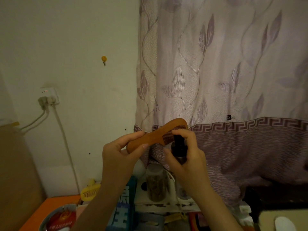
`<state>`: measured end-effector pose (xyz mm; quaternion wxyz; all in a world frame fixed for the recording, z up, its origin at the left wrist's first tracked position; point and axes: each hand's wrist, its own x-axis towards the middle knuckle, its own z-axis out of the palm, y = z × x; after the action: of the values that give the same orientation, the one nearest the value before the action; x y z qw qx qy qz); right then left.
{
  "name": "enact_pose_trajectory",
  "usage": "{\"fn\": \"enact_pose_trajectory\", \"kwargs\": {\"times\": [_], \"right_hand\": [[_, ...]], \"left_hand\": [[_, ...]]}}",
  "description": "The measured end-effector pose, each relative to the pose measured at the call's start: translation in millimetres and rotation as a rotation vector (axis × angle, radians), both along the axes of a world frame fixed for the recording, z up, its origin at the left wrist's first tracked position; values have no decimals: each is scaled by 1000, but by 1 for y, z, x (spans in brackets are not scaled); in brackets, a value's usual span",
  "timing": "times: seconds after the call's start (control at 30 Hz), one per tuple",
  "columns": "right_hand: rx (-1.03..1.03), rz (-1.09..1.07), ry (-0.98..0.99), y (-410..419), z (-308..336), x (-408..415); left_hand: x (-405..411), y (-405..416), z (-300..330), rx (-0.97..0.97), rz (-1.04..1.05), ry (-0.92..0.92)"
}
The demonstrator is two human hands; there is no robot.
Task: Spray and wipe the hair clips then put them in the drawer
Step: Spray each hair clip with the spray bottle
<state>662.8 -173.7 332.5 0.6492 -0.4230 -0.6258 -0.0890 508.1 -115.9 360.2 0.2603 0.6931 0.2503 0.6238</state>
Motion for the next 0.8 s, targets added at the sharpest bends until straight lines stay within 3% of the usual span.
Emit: {"fn": "enact_pose_trajectory", "kwargs": {"times": [0.3,0.57,0.8], "right_hand": [[-110,69,214,-3,-23,21],[-190,129,291,-6,-35,28],[-292,200,348,-4,-53,31]], "left_hand": [[-13,1,-18,-16,-33,27],[-25,2,-39,-88,-19,38],[-36,-1,-61,-251,-18,21]]}}
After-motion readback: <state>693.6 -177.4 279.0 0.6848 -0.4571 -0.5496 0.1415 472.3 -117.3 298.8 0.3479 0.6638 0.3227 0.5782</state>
